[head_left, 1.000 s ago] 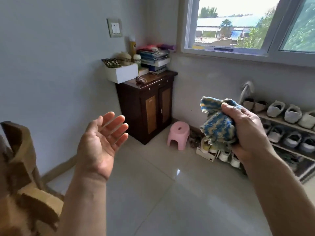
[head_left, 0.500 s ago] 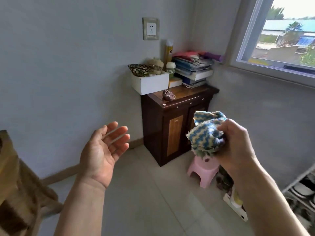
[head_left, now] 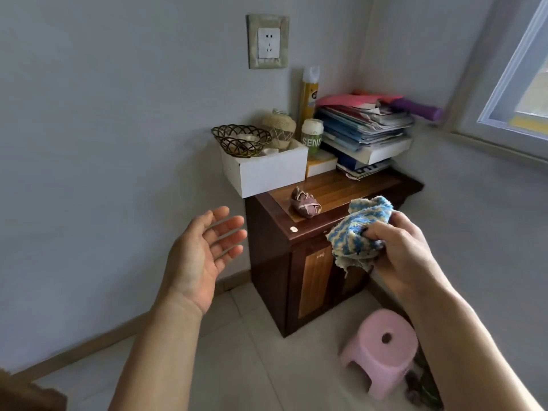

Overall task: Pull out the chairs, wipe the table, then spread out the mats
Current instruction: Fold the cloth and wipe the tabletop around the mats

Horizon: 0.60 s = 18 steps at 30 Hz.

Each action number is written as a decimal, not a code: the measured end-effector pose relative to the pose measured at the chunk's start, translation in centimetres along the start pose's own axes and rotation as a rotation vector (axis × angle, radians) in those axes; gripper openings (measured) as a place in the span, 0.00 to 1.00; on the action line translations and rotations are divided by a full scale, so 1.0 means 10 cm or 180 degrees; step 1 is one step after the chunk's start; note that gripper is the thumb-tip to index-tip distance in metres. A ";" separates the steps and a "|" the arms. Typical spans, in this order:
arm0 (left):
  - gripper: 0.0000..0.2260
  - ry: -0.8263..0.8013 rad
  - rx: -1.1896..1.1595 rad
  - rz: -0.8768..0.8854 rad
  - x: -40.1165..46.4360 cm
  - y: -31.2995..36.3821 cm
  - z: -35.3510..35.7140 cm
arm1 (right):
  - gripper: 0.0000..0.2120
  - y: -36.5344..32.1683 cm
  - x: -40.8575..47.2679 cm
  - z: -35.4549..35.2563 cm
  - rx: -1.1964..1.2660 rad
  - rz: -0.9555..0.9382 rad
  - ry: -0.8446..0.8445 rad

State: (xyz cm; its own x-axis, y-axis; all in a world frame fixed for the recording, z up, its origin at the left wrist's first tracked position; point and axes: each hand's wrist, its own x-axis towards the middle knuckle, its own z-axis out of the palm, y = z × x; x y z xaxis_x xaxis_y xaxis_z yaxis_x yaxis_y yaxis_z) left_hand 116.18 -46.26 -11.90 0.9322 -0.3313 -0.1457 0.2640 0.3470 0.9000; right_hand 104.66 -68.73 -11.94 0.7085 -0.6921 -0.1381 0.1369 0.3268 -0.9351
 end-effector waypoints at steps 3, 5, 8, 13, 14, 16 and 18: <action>0.12 -0.0017 0.0082 -0.0120 0.53 -0.09 0.24 | 0.19 0.06 0.62 0.00 -0.0104 0.0090 0.0029; 0.11 0.0035 0.0073 -0.0215 0.86 -0.19 0.37 | 0.20 0.12 1.03 0.03 -0.0194 0.0163 -0.0001; 0.12 0.0161 0.0074 -0.0377 1.29 -0.36 0.54 | 0.22 0.22 1.65 0.08 -0.0422 0.0271 0.0020; 0.12 0.0571 0.0008 -0.0411 1.94 -0.58 0.82 | 0.26 0.33 2.77 0.09 -0.1065 0.0231 0.0081; 0.12 0.0708 -0.0007 -0.0407 2.07 -0.61 0.88 | 0.27 0.35 3.00 0.08 -0.1241 0.0213 0.0068; 0.11 0.0910 -0.0072 -0.0444 2.32 -0.67 1.04 | 0.28 0.41 3.44 0.07 -0.1615 0.0242 0.0016; 0.11 0.1037 -0.0141 -0.0512 2.57 -0.72 1.21 | 0.28 0.52 3.85 0.10 -0.2024 0.0297 -0.0099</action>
State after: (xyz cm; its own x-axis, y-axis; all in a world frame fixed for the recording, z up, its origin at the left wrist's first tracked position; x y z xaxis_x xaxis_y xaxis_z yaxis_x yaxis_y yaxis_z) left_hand 135.20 -67.92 -17.14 0.9060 -0.0904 -0.4134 0.4173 0.3532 0.8373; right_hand 133.33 -93.00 -21.79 0.7187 -0.6571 -0.2276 -0.3567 -0.0673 -0.9318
